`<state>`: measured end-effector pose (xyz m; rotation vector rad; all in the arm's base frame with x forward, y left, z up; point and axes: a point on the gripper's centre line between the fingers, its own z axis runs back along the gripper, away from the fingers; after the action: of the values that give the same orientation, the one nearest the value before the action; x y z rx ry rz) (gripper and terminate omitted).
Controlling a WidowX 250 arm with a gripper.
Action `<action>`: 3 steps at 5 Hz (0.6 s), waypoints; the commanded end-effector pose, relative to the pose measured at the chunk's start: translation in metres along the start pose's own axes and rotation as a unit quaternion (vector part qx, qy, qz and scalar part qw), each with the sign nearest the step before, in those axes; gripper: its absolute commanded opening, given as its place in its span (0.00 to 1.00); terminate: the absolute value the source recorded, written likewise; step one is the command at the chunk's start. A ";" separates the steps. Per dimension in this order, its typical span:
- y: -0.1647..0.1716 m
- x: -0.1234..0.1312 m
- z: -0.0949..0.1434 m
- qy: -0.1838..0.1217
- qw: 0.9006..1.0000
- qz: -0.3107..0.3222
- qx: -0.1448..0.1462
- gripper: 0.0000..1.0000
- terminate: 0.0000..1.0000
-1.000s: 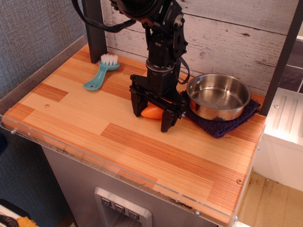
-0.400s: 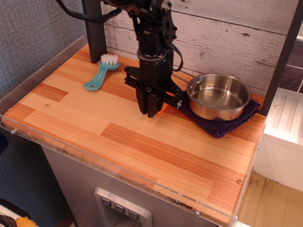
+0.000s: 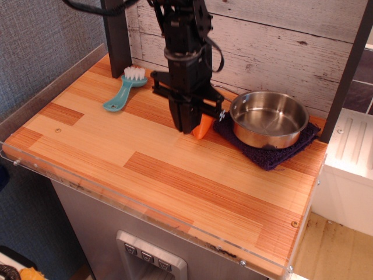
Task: Put red toy on the vessel
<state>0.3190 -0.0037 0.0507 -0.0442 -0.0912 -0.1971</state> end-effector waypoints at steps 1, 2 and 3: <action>0.005 0.006 0.016 -0.024 1.000 0.004 0.010 1.00 0.00; 0.010 0.010 0.005 -0.012 1.000 0.017 0.019 1.00 0.00; 0.015 0.016 -0.006 -0.008 0.999 0.029 0.028 1.00 0.00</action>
<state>0.3342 0.0054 0.0332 0.0014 -0.0708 -0.1358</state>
